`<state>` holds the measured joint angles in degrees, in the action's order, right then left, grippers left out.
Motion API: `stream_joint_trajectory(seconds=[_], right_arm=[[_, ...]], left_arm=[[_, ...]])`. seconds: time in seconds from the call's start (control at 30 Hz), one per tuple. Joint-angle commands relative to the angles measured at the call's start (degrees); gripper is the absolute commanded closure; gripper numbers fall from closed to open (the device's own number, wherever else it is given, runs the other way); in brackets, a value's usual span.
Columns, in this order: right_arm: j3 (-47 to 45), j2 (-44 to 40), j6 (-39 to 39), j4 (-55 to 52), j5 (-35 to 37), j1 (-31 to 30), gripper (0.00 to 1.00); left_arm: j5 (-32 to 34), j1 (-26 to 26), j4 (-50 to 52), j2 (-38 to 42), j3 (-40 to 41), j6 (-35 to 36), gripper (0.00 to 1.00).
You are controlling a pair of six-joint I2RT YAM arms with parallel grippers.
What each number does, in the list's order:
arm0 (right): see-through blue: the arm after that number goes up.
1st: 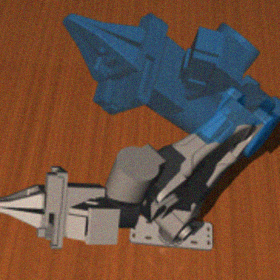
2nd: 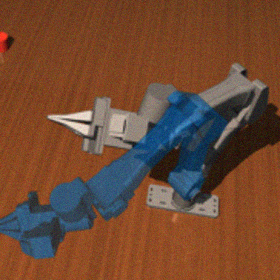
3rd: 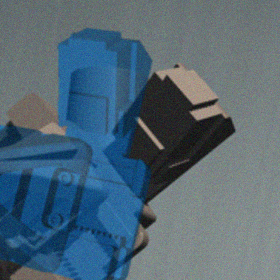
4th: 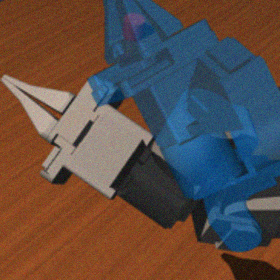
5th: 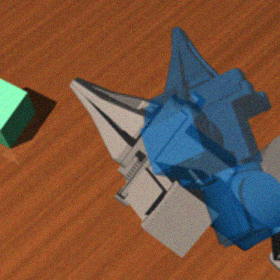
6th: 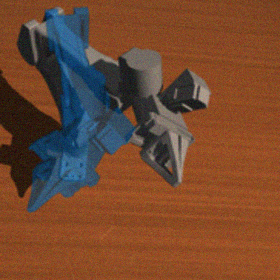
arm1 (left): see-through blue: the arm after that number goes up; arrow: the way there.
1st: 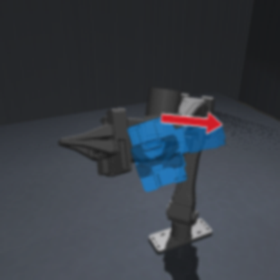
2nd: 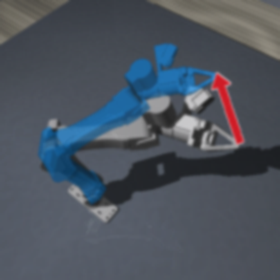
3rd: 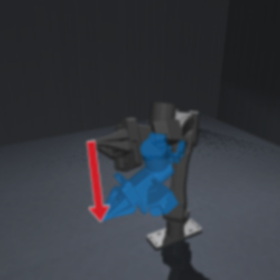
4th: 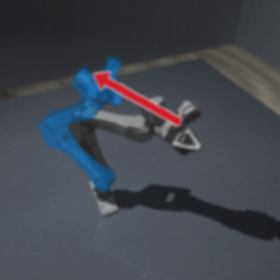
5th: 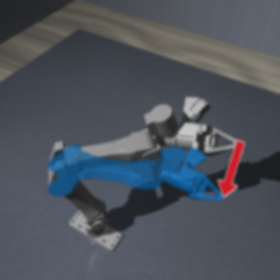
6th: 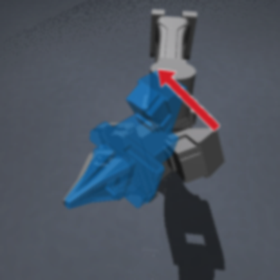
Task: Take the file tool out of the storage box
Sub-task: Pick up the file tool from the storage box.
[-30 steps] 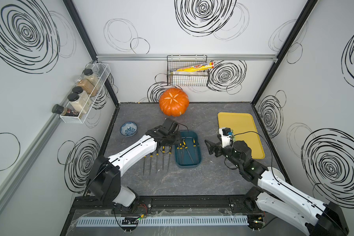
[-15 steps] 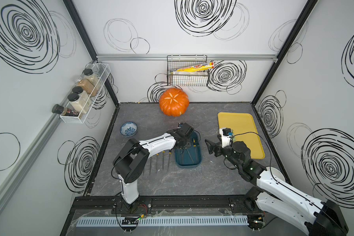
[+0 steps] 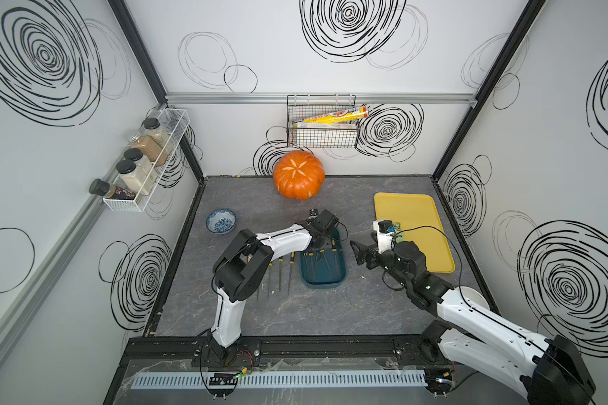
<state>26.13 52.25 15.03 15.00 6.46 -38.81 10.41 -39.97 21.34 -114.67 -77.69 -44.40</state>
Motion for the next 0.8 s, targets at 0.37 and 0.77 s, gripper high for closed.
stream_joint_trajectory(seconds=[0.37,0.77], right_arm=[[0.3,0.4,0.3,1.8,-0.1,0.1,0.11],[0.7,1.7,0.1,1.4,0.0,0.1,0.11]], left_arm=[[-2.4,1.8,0.1,-4.0,-2.1,0.6,0.64],[-2.8,1.2,-4.1,1.0,0.5,0.5,0.93]])
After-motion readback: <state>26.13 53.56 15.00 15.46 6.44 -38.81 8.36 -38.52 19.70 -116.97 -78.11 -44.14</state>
